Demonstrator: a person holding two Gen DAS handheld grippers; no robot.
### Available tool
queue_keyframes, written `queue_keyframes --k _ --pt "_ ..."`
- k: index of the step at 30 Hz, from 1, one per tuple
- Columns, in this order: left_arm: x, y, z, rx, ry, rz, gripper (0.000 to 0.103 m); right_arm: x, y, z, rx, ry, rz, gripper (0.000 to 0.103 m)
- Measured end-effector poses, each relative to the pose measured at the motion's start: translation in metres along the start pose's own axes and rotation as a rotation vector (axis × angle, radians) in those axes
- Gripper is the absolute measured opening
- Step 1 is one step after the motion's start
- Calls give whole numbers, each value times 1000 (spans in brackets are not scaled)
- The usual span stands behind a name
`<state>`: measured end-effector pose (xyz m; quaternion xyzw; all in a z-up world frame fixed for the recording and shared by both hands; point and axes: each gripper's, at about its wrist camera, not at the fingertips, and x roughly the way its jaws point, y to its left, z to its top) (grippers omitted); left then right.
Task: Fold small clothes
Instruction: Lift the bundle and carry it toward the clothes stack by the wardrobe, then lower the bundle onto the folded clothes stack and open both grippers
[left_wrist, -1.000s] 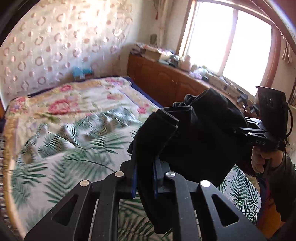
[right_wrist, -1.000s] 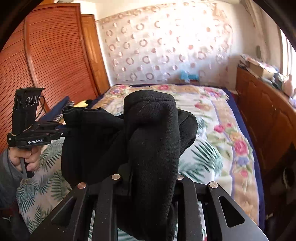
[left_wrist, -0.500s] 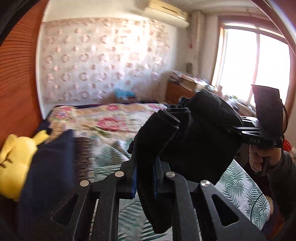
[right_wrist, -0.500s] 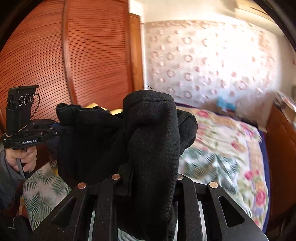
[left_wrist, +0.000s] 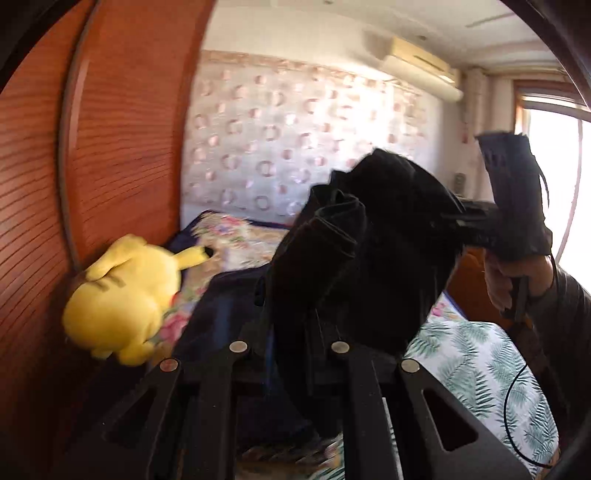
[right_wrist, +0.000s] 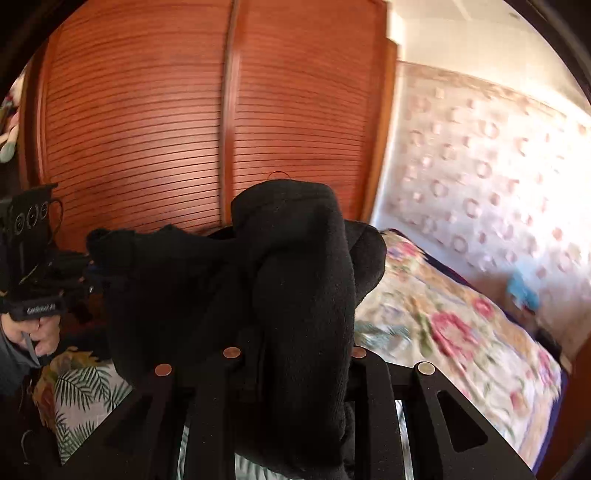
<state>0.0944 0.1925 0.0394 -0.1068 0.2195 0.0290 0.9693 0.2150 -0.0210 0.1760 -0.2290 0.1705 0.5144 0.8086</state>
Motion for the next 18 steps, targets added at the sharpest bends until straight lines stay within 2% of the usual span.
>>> queue_keyframes --k 1,3,6,10,12,14,18 --pt "2 9 -8 -15 17 25 14 16 -20 1 -6 8 17 23" --pt "18 26 -24 -43 89 92 13 56 -22 11 -34 28 52 23" --pt "32 42 -47 -67 143 143 13 113 -29 14 -33 88 39 24" --pt "44 51 -61 -94 189 157 13 162 -38 20 64 125 -6 28" --pt "40 47 -62 -88 190 174 13 171 -42 27 85 122 -77 45" --pt "37 47 -61 -94 183 172 13 172 -43 35 83 87 -157 51" --pt "33 48 -55 -101 155 167 13 157 -31 38 73 -10 -291 52"
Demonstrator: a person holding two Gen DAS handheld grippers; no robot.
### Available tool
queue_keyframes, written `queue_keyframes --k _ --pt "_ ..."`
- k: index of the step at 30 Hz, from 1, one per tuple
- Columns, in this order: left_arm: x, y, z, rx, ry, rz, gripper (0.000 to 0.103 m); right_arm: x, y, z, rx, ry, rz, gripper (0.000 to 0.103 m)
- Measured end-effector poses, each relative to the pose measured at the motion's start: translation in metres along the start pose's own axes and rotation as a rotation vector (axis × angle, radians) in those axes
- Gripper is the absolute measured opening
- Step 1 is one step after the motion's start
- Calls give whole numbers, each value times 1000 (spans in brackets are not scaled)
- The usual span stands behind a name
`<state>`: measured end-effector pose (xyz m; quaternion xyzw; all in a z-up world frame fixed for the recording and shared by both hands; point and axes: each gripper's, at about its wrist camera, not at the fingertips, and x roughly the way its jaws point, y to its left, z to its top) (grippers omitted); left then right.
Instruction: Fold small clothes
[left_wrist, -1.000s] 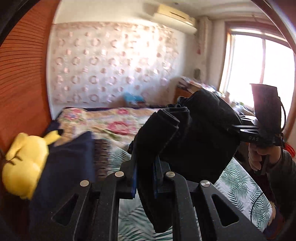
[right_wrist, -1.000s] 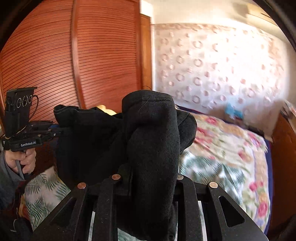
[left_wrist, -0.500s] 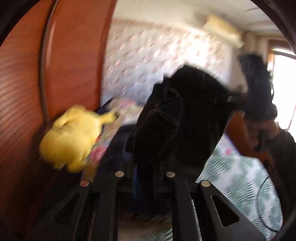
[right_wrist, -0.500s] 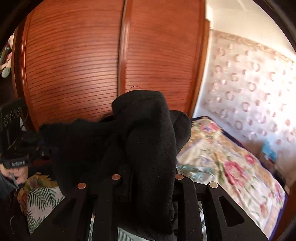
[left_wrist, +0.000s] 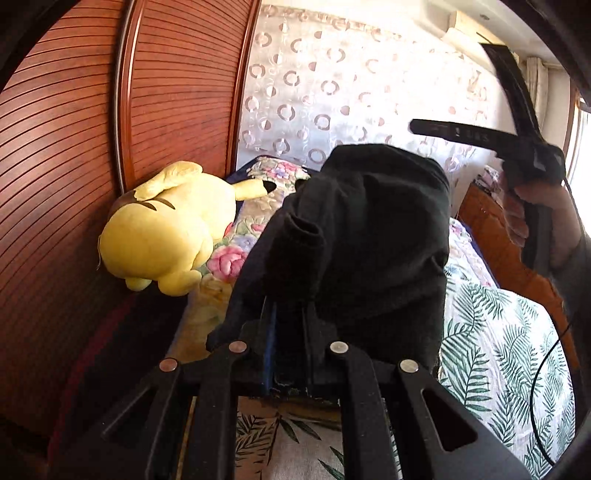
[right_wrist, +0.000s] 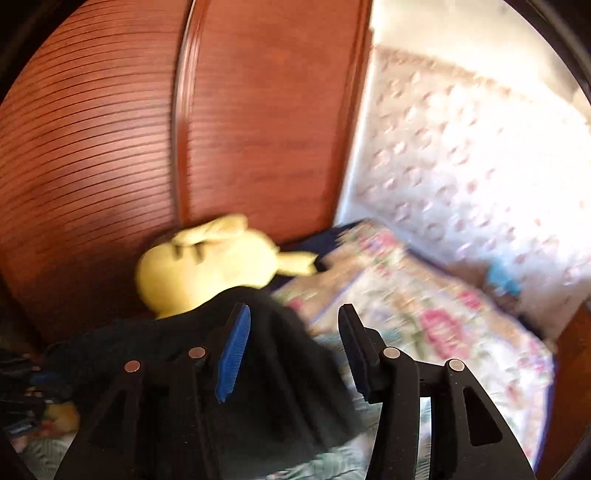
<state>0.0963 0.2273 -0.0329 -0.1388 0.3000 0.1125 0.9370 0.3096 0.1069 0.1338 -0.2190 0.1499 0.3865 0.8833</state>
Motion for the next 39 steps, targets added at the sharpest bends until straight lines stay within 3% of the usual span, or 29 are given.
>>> queue_keyframes --k 3,5,6,8,11,15,18,21,23,28,39 --pt "-7 1 2 5 -31 12 27 -2 2 -8 27 -7 130 52" --pt "-13 1 4 16 -57 10 46 11 8 -16 23 32 185 52" --pt "-18 0 5 25 -72 9 50 21 10 -20 23 54 200 52" --pt "-23 -2 8 36 -87 9 75 45 14 -25 32 104 201 52" --pt "-32 -4 11 41 -113 -8 92 90 7 -38 70 173 168 52" --pt "-37 -13 12 75 -106 -7 93 129 -7 -23 137 148 169 53" --pt "-40 -24 10 112 -107 0 93 102 -15 -37 146 142 155 53" --pt "-44 -33 9 129 -115 -11 93 64 -7 -50 146 119 139 53" --pt "-49 -42 7 147 -123 -18 93 -5 0 -82 149 100 128 53" --pt "-58 -66 0 187 -138 -51 93 -78 4 -124 195 59 82 53" --pt "-76 -128 -23 265 -140 -152 93 -192 19 -188 298 10 -26 82"
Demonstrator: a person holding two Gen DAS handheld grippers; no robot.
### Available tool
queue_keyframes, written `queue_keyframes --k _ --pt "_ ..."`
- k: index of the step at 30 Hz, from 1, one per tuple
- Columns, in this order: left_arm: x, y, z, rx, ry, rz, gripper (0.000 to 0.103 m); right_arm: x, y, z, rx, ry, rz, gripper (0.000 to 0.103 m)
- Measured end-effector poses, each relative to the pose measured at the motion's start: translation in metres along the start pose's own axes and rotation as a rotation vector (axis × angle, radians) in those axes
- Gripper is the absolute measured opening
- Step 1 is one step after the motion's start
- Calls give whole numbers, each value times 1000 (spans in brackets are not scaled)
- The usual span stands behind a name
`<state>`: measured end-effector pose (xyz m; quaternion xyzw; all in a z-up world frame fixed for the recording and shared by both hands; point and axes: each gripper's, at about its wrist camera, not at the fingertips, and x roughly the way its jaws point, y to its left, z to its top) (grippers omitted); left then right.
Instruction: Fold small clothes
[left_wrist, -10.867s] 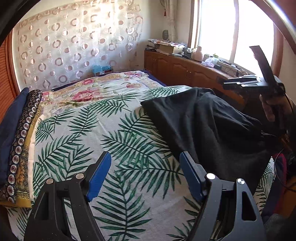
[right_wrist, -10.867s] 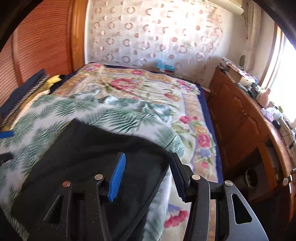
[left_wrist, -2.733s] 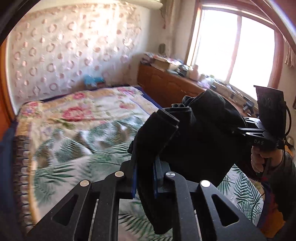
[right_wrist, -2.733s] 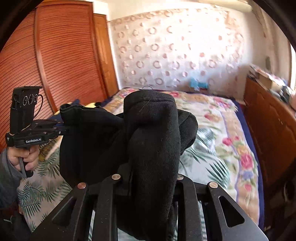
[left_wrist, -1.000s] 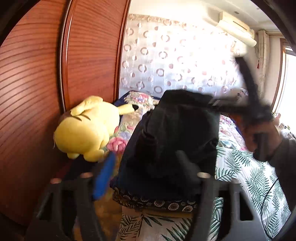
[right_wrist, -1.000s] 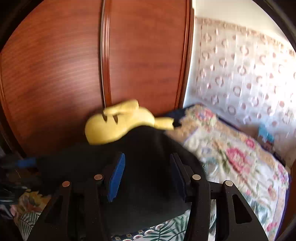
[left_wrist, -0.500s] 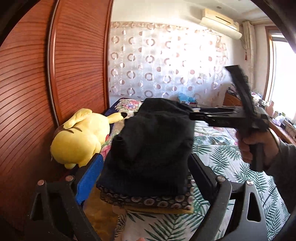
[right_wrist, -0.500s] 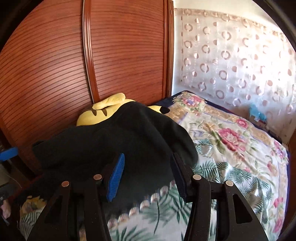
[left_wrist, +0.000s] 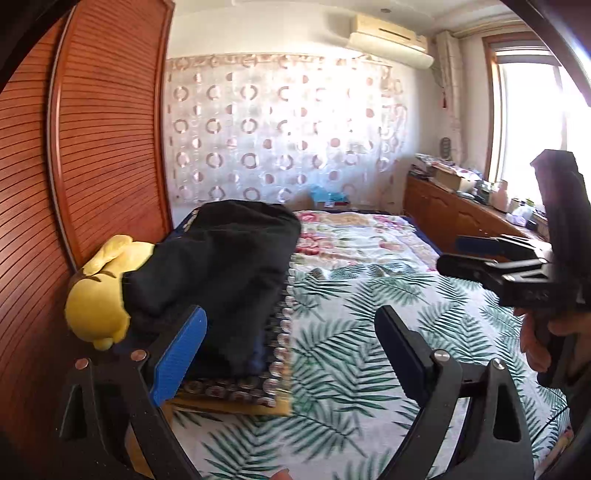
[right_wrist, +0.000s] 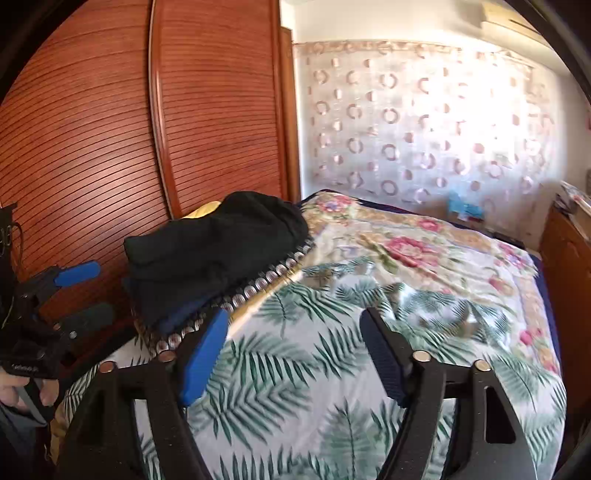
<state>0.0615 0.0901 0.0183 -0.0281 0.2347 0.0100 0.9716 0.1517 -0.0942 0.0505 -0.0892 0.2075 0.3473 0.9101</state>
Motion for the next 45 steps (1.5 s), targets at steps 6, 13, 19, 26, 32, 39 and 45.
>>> queue_keyframes --k 6,13,19,26,32,39,45 --pt "-6 -29 -2 20 4 -32 93 -46 8 -18 62 -37 -112 83" --pt "-22 -59 6 61 -28 -44 93 -104 16 -37 143 -133 -247 83" --pt "-35 -74 12 58 -49 -62 93 -130 24 -43 177 -167 -314 83" --pt "-43 -84 14 69 -58 -61 93 -126 36 -52 188 -178 -332 83" --pt "-44 -84 15 66 -59 -59 93 -129 39 -58 190 -179 -336 83" --pt "-45 -83 15 60 -57 -57 93 -127 32 -56 188 -173 -339 83" --pt "-46 -82 14 49 -54 -47 93 -128 26 -57 186 -173 -333 83"
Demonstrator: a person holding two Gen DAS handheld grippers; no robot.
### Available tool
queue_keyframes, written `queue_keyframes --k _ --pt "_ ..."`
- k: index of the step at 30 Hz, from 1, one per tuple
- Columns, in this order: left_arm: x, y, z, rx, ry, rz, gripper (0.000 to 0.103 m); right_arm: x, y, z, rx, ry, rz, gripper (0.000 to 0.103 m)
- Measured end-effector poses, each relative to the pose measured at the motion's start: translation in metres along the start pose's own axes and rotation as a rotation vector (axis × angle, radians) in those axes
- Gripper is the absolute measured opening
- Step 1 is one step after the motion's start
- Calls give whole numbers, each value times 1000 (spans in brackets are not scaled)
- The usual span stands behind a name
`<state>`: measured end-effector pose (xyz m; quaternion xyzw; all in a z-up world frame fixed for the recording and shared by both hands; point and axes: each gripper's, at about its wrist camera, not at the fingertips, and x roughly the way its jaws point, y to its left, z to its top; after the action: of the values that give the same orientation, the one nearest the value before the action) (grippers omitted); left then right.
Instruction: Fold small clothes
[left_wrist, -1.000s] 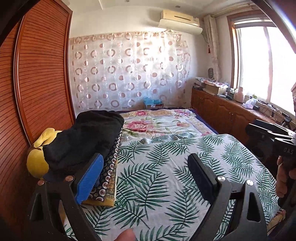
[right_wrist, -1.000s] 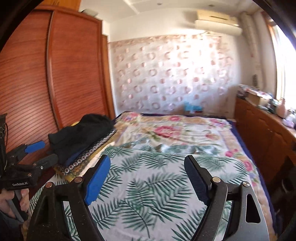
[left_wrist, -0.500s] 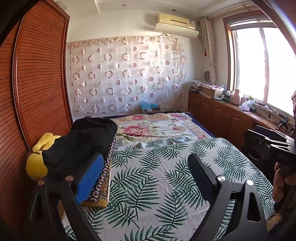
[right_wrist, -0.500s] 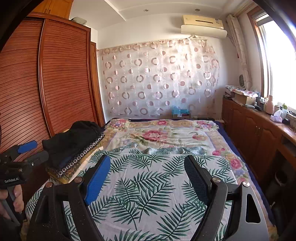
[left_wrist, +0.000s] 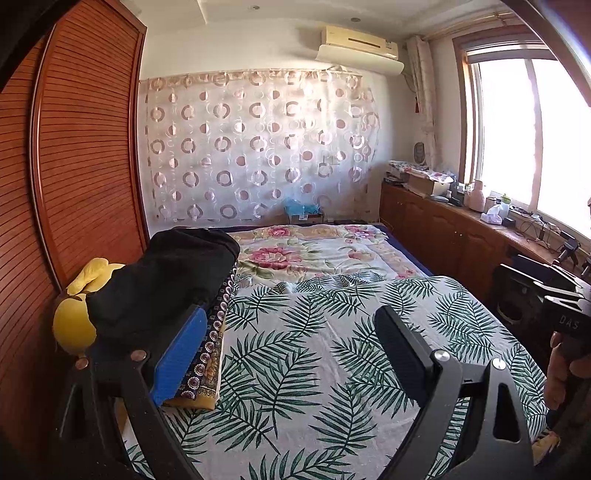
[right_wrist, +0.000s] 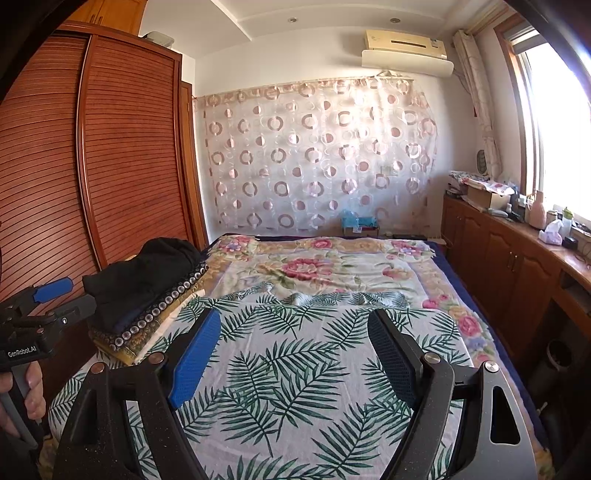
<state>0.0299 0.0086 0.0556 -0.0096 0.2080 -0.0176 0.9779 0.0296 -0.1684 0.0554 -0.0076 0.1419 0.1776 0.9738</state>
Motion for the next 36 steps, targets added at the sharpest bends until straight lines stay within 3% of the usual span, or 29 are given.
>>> queue_keyframes --k 36 --pt "-1 0 1 -10 2 6 93 -6 -13 4 -11 -1 7 83"
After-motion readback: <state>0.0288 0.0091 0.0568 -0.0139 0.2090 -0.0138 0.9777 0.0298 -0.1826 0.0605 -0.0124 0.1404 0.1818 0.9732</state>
